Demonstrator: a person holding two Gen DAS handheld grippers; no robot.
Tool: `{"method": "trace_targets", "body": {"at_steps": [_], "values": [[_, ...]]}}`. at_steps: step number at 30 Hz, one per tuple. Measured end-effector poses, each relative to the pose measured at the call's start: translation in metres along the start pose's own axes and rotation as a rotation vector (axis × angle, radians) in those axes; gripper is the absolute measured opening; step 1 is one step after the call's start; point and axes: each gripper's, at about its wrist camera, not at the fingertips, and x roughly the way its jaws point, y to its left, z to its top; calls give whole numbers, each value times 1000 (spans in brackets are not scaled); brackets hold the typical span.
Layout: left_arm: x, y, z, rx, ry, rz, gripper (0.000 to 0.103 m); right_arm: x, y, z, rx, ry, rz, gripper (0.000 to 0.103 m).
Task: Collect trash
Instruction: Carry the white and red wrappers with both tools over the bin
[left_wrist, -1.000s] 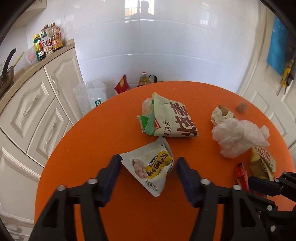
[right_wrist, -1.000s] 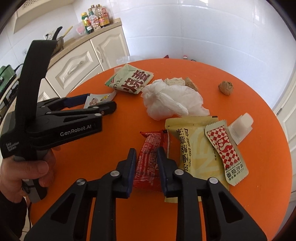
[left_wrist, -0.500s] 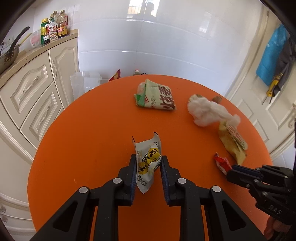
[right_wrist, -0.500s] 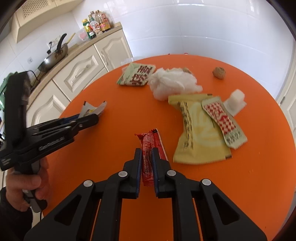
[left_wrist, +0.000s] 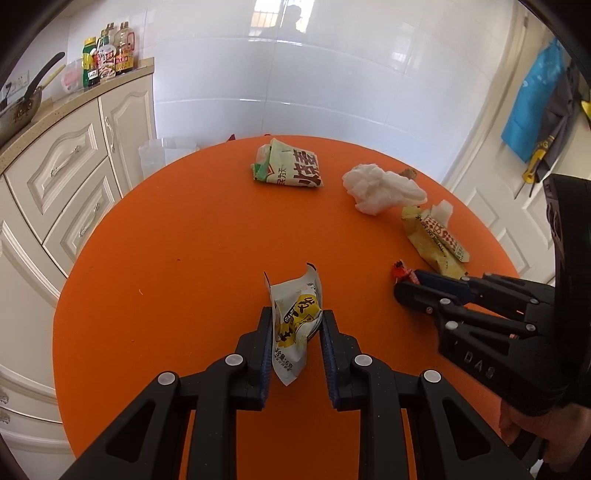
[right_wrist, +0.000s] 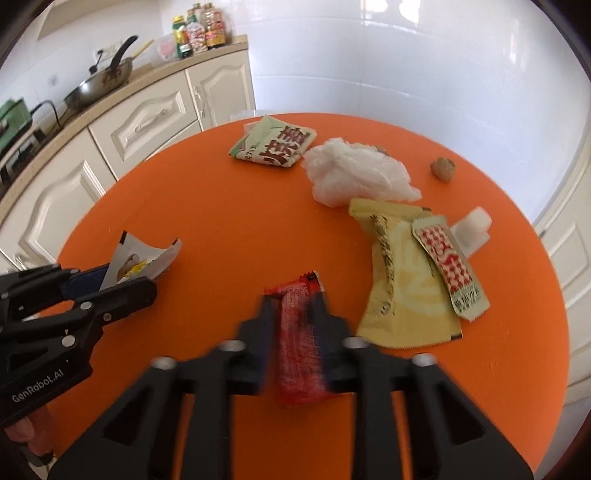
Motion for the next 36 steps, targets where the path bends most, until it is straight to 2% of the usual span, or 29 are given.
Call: {"method": "trace_targets", "body": {"at_steps": [2, 6, 11, 15, 19, 27, 32, 36], "values": [[-4, 1, 1, 6, -10, -5, 19, -7, -10, -4, 65, -7, 78, 11], [-22, -3, -8, 19, -28, -16, 19, -28, -18, -16, 123, -53, 134, 11], [-49, -24, -17, 66, -57, -56, 19, -68, -27, -30, 163, -123, 141, 11], [-75, -65, -21, 105, -83, -97, 19, -110, -47, -44, 211, -194, 131, 11], [-97, -110, -18, 173, -112, -157, 19, -155, -77, -66, 271, -265, 83, 11], [-113, -220, -19, 337, -146, -288, 20, -248, -157, -127, 429, -386, -89, 11], [-109, -293, -29, 446, -128, -388, 20, -294, -208, -180, 548, -419, -219, 11], [-93, -349, -45, 531, -73, -444, 20, -310, -245, -220, 647, -408, -297, 11]]}}
